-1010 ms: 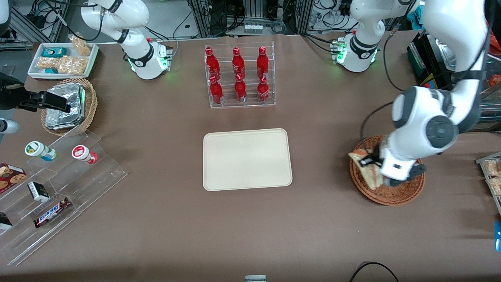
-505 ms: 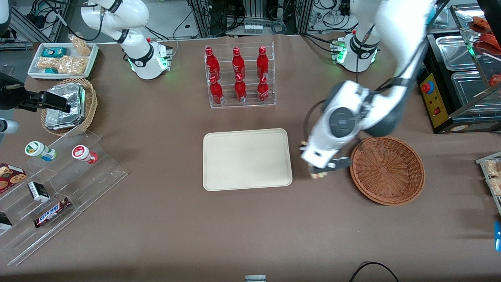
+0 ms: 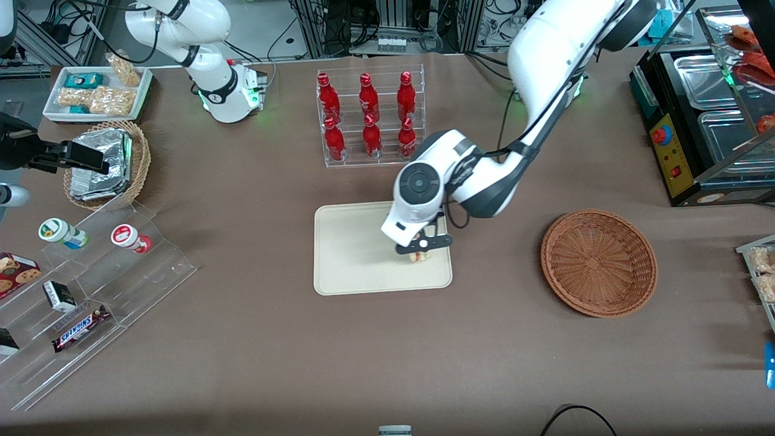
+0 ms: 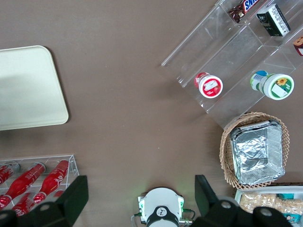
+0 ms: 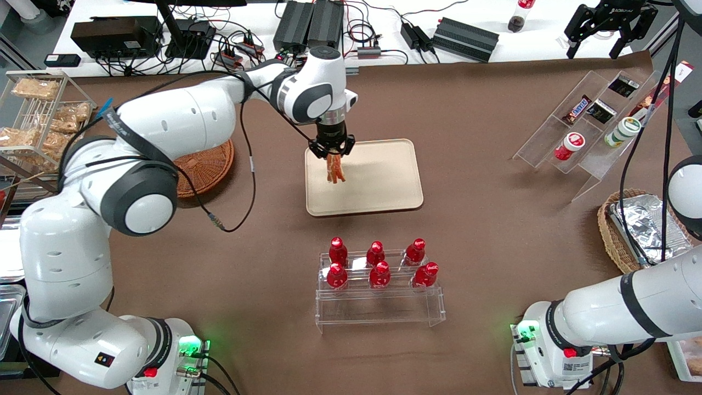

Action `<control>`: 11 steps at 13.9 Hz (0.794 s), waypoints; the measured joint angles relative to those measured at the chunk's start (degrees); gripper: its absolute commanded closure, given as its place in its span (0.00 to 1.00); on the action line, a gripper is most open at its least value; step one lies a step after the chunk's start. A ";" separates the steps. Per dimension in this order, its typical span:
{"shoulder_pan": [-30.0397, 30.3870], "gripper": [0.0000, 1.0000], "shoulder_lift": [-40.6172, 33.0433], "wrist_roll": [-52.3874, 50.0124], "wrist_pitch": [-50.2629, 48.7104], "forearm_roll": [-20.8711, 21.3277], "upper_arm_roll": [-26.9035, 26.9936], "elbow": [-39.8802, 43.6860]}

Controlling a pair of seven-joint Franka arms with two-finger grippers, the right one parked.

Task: Place sandwich from basket to tray
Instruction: 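Lower the sandwich onto the tray center with the left gripper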

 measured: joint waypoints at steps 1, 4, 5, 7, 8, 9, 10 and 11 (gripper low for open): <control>-0.67 0.81 1.06 0.00 -0.06 0.00 -0.01 1.07; -2.84 0.80 3.97 -0.04 0.00 0.00 0.02 3.12; -3.66 0.80 5.52 -0.13 0.03 0.00 0.02 4.55; -4.94 0.79 8.32 -0.61 0.10 0.02 0.07 7.21; -5.37 0.78 9.28 -0.72 0.23 0.03 0.07 8.15; -5.68 0.77 9.98 -0.75 0.63 0.03 0.08 8.76; -5.88 0.76 10.56 -0.75 1.20 0.04 0.08 9.14; -5.99 0.75 11.01 -0.75 1.58 0.04 0.09 9.25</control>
